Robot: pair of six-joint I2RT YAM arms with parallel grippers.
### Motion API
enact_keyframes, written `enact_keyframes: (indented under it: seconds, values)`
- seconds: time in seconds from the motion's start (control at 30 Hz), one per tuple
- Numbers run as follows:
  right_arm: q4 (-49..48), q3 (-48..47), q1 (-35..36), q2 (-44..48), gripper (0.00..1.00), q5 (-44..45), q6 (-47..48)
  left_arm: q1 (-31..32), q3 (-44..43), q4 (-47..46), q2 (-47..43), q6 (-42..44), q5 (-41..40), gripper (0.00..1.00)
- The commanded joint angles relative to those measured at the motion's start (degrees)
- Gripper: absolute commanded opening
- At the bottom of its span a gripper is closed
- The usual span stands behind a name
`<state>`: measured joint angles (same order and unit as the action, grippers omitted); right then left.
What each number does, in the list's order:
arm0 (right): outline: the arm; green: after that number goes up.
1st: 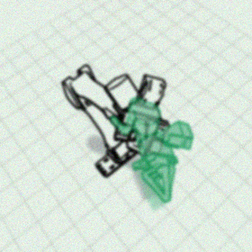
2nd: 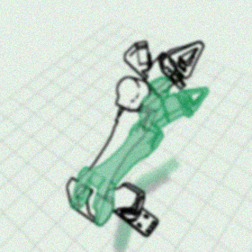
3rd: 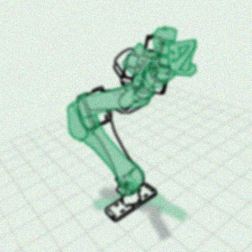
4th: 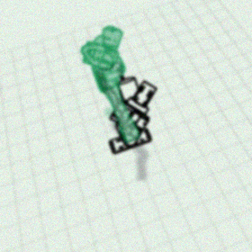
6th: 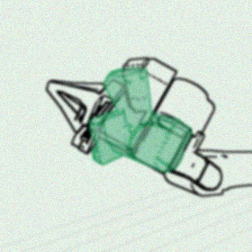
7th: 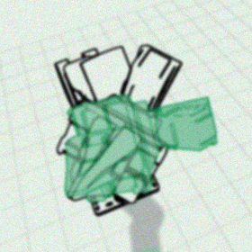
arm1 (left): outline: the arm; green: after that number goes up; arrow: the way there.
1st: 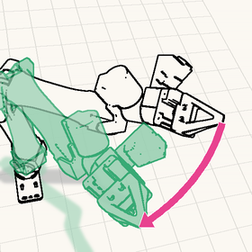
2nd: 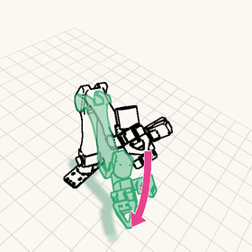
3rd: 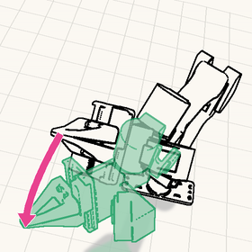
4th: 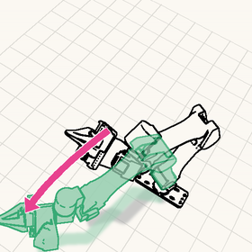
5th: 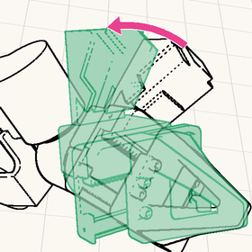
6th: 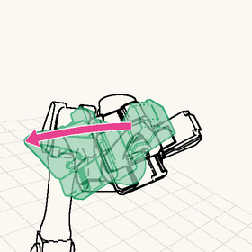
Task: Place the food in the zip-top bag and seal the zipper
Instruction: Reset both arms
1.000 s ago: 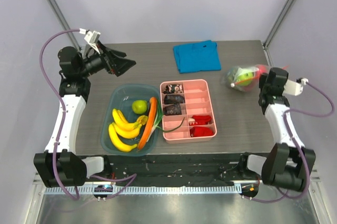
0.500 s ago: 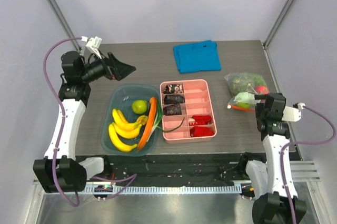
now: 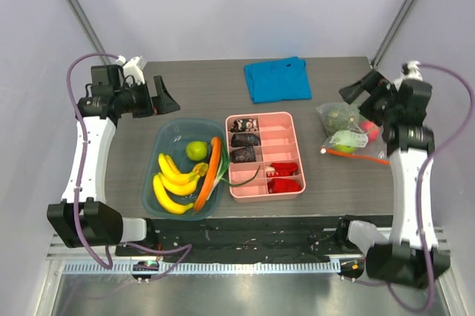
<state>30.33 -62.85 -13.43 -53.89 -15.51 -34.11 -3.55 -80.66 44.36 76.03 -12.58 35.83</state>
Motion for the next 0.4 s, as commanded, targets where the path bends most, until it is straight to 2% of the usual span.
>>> enact_keyframes:
  seconds: [0.0,0.1,0.17,0.23,0.37]
  values:
    - [5.7,-11.0,2.1,-16.4,1.00,-9.4,21.7,-1.5,0.2,10.0,1.0,8.8,-10.0,1.00]
    - [7.4,-14.5,6.6,-21.9,1.00,-6.0,29.0,-1.9,3.6,9.8,-0.3,11.3,-12.5,1.00]
    - [7.1,-14.7,12.5,-22.9,1.00,-0.4,32.9,-1.9,5.0,9.5,-1.3,12.0,-13.1,1.00]
    - [6.1,-14.4,17.1,-22.9,1.00,1.9,33.7,-1.8,6.0,9.6,-1.3,12.2,-14.6,1.00]
    - [5.6,-16.6,18.8,-23.8,1.00,2.6,33.7,-1.9,5.1,10.1,-1.6,12.3,-17.2,1.00]
